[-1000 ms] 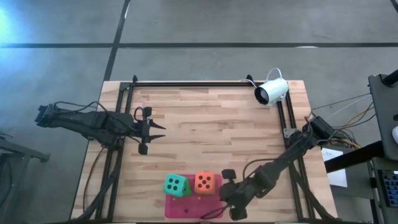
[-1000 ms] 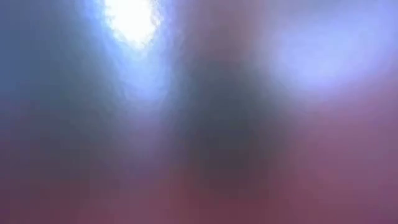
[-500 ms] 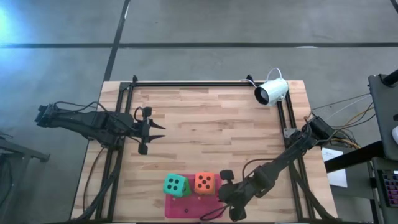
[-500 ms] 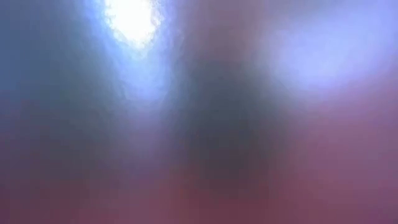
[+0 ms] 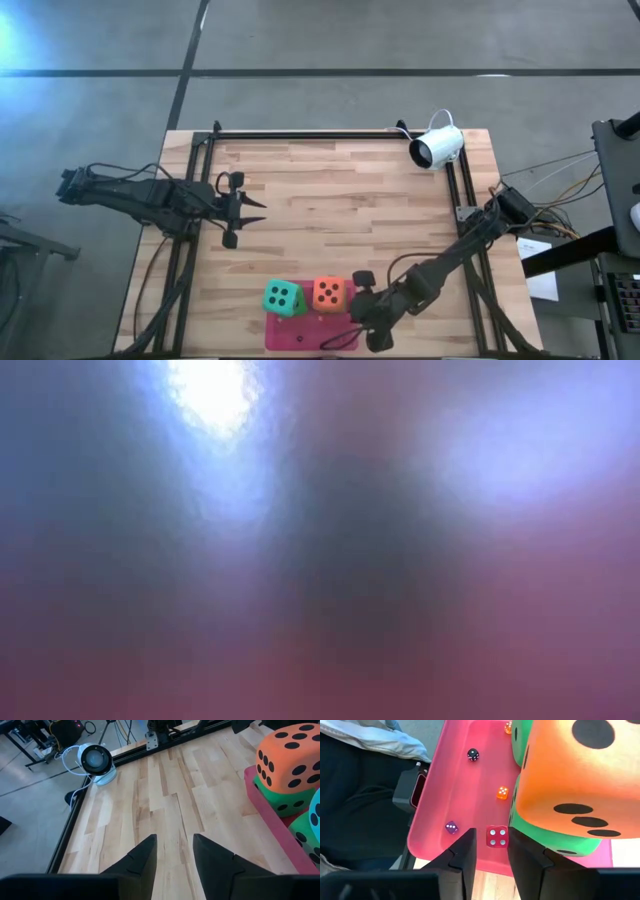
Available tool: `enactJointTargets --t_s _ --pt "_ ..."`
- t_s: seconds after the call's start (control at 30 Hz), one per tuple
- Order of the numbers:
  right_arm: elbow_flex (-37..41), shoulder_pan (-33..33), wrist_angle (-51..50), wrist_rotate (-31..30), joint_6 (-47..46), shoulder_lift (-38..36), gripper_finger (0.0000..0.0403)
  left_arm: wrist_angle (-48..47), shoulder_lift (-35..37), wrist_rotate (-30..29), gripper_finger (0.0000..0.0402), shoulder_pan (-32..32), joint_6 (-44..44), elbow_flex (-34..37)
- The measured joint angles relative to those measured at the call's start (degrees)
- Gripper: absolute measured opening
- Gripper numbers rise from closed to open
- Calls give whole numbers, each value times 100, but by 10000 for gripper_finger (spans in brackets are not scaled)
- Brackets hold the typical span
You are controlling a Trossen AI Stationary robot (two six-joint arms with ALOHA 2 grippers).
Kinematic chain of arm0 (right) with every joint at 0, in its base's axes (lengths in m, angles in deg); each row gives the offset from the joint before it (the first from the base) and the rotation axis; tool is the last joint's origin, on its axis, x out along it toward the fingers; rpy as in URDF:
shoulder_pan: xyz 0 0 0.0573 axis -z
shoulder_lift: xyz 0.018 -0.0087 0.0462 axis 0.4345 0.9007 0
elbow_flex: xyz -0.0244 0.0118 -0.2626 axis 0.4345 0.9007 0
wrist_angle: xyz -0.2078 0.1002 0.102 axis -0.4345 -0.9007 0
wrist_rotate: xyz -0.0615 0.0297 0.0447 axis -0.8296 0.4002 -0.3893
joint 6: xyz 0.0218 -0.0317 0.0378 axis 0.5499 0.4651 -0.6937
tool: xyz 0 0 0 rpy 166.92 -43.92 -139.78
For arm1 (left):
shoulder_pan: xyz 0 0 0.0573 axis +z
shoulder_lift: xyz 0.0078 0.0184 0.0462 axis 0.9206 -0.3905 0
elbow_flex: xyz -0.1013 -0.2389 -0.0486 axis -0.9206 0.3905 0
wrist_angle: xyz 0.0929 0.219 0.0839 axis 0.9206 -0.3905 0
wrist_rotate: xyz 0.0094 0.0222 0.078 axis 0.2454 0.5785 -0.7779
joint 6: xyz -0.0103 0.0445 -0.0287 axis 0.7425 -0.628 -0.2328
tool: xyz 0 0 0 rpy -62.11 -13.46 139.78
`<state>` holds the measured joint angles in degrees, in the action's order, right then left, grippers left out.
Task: Pick & Place Dice
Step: Put the pink dice into the pink bin
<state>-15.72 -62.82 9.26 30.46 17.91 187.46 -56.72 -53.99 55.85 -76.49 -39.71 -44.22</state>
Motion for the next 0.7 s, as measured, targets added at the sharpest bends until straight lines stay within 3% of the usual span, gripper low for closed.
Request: enactJointTargets --t_s 0.37,0.7 --pt "206 23 257 7 -2 50 139 0 0 0 132 0 0 0" --pt "292 47 264 58 -217 86 131 -2 0 0 126 2 1 0"
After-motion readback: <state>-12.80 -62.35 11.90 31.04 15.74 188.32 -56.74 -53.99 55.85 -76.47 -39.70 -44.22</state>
